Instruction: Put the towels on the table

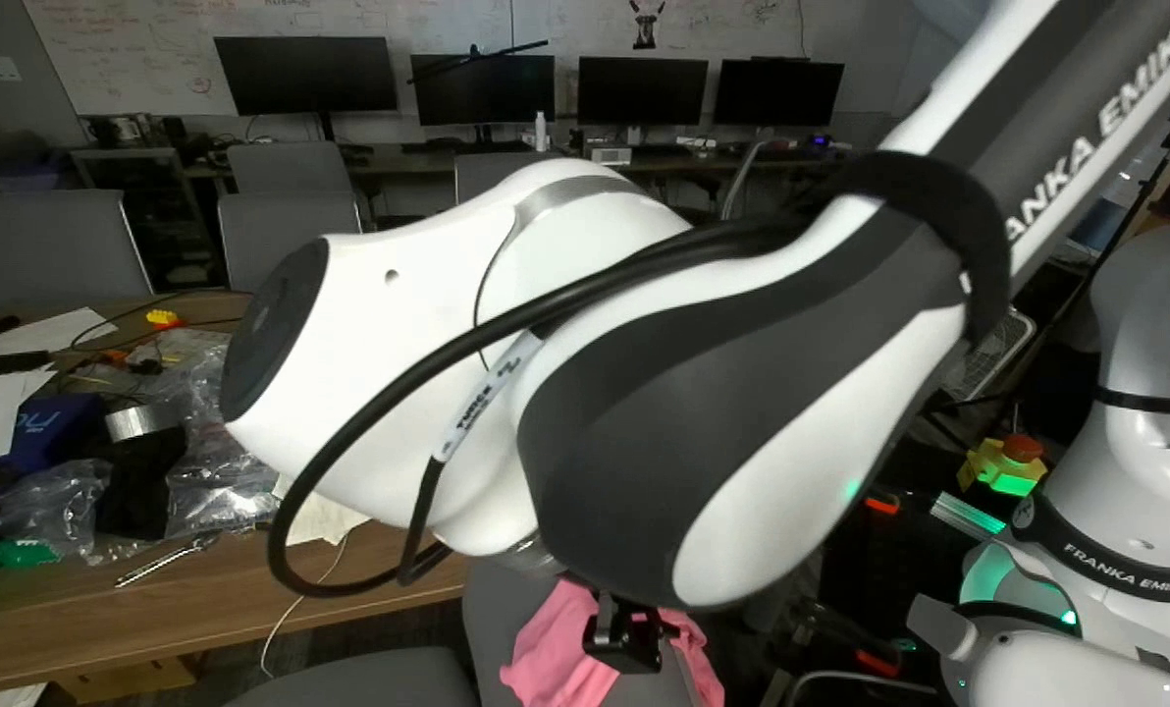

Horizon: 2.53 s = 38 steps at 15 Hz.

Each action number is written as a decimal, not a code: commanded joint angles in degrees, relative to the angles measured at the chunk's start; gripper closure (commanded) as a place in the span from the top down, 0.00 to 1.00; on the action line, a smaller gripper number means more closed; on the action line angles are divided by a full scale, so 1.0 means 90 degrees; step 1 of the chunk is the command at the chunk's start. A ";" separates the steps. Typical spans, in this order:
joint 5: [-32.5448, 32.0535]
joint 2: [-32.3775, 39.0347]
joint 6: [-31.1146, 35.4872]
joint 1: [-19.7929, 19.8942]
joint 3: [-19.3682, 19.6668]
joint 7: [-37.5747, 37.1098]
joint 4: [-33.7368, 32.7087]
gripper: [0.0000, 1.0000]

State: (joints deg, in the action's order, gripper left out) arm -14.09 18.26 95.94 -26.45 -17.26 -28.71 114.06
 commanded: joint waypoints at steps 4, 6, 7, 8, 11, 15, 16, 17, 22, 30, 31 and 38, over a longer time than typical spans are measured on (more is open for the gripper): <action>-0.0259 0.0020 0.0472 -0.0072 0.0042 0.0116 -0.0020 1.00; -0.0176 0.0079 0.0561 0.0007 0.0087 0.0263 -0.0060 1.00; -0.0109 0.0107 0.0588 0.0063 0.0109 0.0383 -0.0085 1.00; -0.0023 0.0131 0.0622 0.0131 0.0125 0.0553 -0.0098 1.00; 0.0032 0.0228 0.0672 0.0252 0.0189 0.0884 -0.0170 1.00; 0.0041 0.0428 0.0621 0.0356 0.0254 0.1203 -0.0358 1.00; 0.0042 0.0491 0.0605 0.0366 0.0276 0.1230 -0.0426 1.00; 0.0056 0.0542 0.0579 0.0367 0.0290 0.1234 -0.0484 1.00; 0.0290 0.0768 0.0564 0.0343 0.0355 0.1070 -0.0702 1.00; 0.0314 0.0994 0.0682 0.0262 0.0430 0.0794 -0.0568 1.00; 0.0313 0.1039 0.0666 0.0262 0.0439 0.0785 -0.0566 1.00; 0.0323 0.1182 0.0603 0.0282 0.0497 0.0831 -0.0580 0.73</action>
State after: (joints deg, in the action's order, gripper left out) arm -12.12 28.46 101.76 -23.35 -13.57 -21.19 109.35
